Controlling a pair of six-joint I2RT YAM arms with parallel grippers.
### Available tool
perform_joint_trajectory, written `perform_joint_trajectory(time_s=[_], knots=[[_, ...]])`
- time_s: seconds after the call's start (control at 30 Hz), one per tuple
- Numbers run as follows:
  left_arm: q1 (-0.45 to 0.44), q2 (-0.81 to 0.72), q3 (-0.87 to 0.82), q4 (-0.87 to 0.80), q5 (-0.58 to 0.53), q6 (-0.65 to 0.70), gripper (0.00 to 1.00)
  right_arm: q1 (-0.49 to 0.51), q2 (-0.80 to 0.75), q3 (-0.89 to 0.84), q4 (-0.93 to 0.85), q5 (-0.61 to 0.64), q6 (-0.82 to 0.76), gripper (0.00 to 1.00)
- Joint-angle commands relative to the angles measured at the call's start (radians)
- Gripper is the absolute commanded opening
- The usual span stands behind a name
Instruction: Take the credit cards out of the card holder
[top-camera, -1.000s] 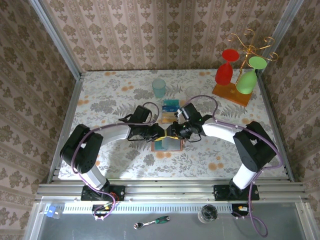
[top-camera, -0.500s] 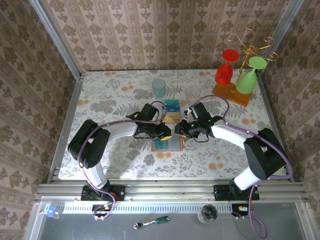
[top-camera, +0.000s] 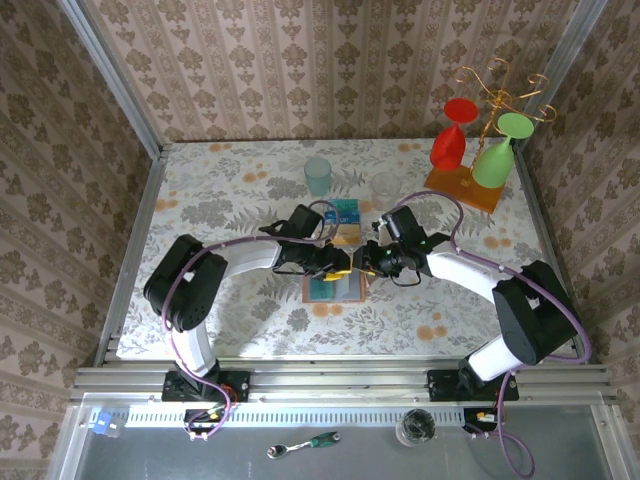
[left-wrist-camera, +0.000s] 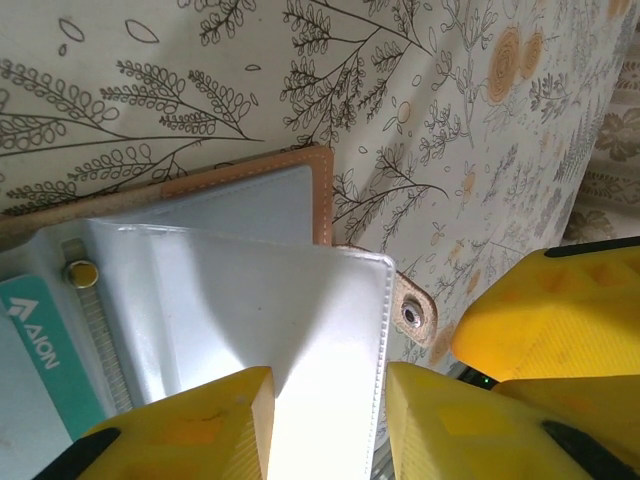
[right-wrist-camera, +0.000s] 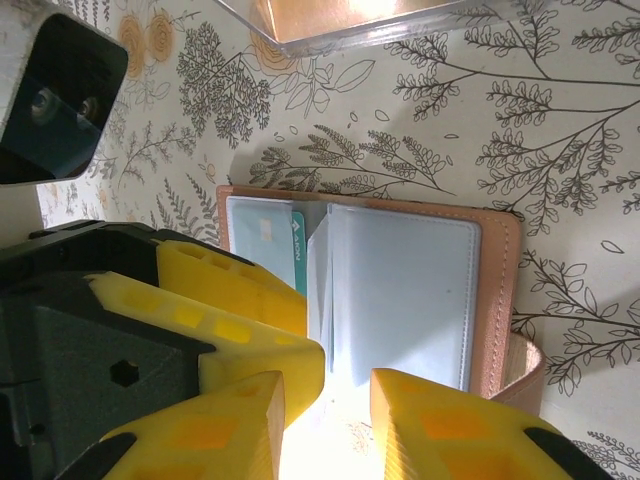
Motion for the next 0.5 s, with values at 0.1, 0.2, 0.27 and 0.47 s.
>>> perform_joint_trajectory(time_s=[0.1,0.2,0.27,0.47], knots=[[-0.008,0.018,0.047,-0.017,0.021,0.025,0.41,-0.003,-0.033,-0.002,-0.037,0.019,-0.013,0.31],[-0.008,0.019,0.053,-0.014,0.025,0.025,0.42,-0.002,-0.033,0.001,-0.041,0.019,-0.012,0.32],[-0.008,0.022,0.059,-0.012,0.027,0.027,0.42,-0.003,-0.038,0.004,-0.042,0.021,-0.01,0.32],[-0.009,0.05,0.08,0.006,0.044,0.021,0.42,-0.003,-0.061,0.016,-0.063,0.042,-0.015,0.32]])
